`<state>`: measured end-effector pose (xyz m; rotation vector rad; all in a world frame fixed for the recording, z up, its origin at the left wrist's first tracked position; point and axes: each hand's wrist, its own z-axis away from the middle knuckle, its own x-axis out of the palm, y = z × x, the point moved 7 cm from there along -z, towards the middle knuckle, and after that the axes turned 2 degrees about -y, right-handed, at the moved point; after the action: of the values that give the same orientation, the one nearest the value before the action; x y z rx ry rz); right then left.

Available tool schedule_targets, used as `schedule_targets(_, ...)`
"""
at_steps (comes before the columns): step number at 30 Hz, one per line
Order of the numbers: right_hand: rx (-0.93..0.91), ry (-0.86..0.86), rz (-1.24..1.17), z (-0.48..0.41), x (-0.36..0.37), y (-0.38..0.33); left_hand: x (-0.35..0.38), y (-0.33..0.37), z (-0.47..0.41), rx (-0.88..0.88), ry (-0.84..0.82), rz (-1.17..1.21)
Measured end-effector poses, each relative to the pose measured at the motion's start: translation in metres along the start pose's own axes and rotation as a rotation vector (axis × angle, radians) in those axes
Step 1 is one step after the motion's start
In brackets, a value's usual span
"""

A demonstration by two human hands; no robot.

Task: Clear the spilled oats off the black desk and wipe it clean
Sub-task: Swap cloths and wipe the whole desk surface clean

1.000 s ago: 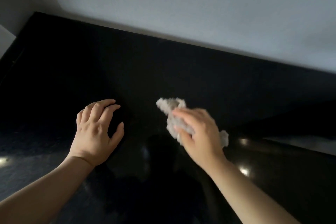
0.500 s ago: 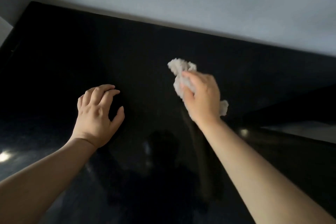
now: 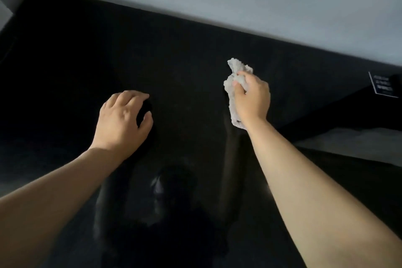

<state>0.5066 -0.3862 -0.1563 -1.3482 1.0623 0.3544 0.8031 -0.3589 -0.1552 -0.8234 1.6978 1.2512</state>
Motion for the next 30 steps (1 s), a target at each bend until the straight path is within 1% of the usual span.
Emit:
schedule_targets(1,-0.034,0.007,0.069,0.013,0.006,-0.005,-0.004,0.004,0.012,0.01,0.008,0.018)
schedule_targets(2,-0.082,-0.017,0.088,0.033,0.011,-0.013,-0.006,0.005,0.024,0.024,0.008,0.032)
schedule_targets(5,-0.255,-0.177,0.007,0.105,0.013,-0.035,-0.008,0.009,0.06,0.086,-0.028,0.047)
schedule_targets(7,-0.304,-0.31,-0.062,0.148,0.006,-0.038,-0.007,0.012,0.081,0.122,-0.049,0.041)
schedule_targets(8,-0.303,-0.386,-0.096,0.164,0.003,-0.038,-0.007,0.013,0.089,0.132,-0.054,0.04)
schedule_targets(9,-0.265,-0.447,-0.149,0.175,0.001,-0.037,-0.005,0.014,0.096,0.139,-0.059,0.04)
schedule_targets(10,-0.189,-0.471,-0.231,0.182,-0.004,-0.035,-0.003,0.014,0.103,0.147,-0.064,0.038)
schedule_targets(11,-0.108,-0.44,-0.318,0.182,-0.012,-0.033,0.0,0.015,0.109,0.152,-0.068,0.035)
schedule_targets(13,-0.005,-0.256,-0.408,0.164,-0.035,-0.028,0.003,0.014,0.118,0.166,-0.068,0.023)
schedule_targets(15,0.015,-0.061,-0.315,0.132,-0.049,-0.02,0.005,0.013,0.121,0.184,-0.065,0.015)
schedule_targets(17,0.05,0.036,-0.158,0.095,-0.045,-0.01,0.006,0.012,0.122,0.192,-0.063,0.011)
schedule_targets(20,0.116,0.021,0.05,0.066,-0.017,0.007,0.006,0.013,0.123,0.197,-0.051,-0.007)
schedule_targets(22,0.077,0.038,0.158,0.075,-0.005,0.001,0.006,0.013,0.123,0.197,-0.047,-0.007)
schedule_targets(25,-0.063,-0.036,0.105,0.121,0.002,-0.021,0.005,0.012,0.122,0.179,-0.044,-0.003)
schedule_targets(28,-0.191,-0.196,-0.005,0.184,-0.005,-0.037,0.005,0.014,0.123,0.177,-0.04,-0.003)
schedule_targets(30,-0.234,-0.311,-0.096,0.219,-0.011,-0.041,0.003,0.014,0.123,0.176,-0.036,-0.007)
